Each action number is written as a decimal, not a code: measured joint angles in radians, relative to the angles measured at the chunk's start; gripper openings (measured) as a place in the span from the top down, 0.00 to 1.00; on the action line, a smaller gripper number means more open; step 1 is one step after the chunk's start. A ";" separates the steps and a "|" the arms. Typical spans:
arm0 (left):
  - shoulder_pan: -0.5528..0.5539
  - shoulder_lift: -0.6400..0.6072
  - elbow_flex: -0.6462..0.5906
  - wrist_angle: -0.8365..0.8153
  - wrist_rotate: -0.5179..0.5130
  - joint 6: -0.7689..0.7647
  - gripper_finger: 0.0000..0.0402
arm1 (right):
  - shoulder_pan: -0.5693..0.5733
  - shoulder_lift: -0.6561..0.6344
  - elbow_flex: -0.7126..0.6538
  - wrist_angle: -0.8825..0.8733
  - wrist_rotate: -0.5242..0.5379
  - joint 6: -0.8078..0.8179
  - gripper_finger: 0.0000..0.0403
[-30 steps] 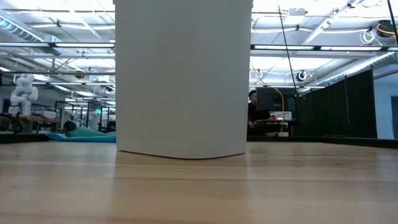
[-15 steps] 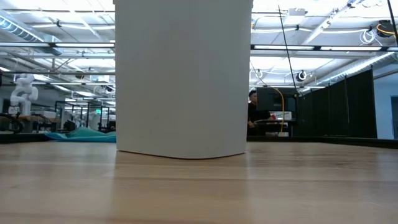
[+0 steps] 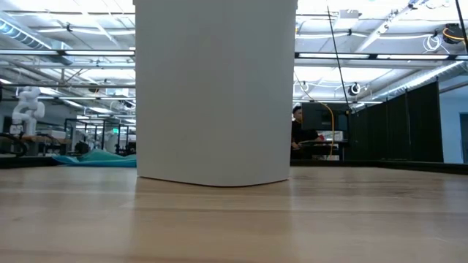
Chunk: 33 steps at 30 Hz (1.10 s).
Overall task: Place trash/remove bag and relplace
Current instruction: Remove the blue trash bag from the bin
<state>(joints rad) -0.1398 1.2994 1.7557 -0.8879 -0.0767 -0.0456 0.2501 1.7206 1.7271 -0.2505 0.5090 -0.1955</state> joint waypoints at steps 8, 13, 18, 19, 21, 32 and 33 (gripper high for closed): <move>0.000 0.016 0.000 0.022 0.032 0.025 0.59 | 0.000 0.000 0.000 0.008 -0.016 -0.008 1.00; 0.001 0.016 0.000 0.045 0.032 0.029 0.59 | 0.000 0.000 0.000 0.010 -0.016 -0.011 1.00; 0.011 0.020 0.000 0.044 0.031 0.035 0.59 | 0.000 0.000 0.000 0.013 -0.018 -0.015 1.00; 0.014 0.021 0.000 0.044 0.031 0.035 0.59 | 0.000 0.000 0.000 0.014 -0.017 -0.018 1.00; 0.020 0.026 0.000 0.044 0.031 0.028 0.59 | 0.000 0.000 0.000 0.016 -0.017 -0.019 1.00; 0.062 0.074 0.000 0.055 0.006 0.033 0.67 | 0.000 0.000 0.000 0.016 -0.017 -0.022 1.00; 0.065 0.075 0.000 0.055 0.005 0.033 0.71 | 0.000 0.000 0.000 0.016 -0.017 -0.025 1.00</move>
<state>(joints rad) -0.0746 1.3746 1.7557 -0.8326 -0.0715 -0.0124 0.2501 1.7206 1.7271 -0.2350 0.4923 -0.2204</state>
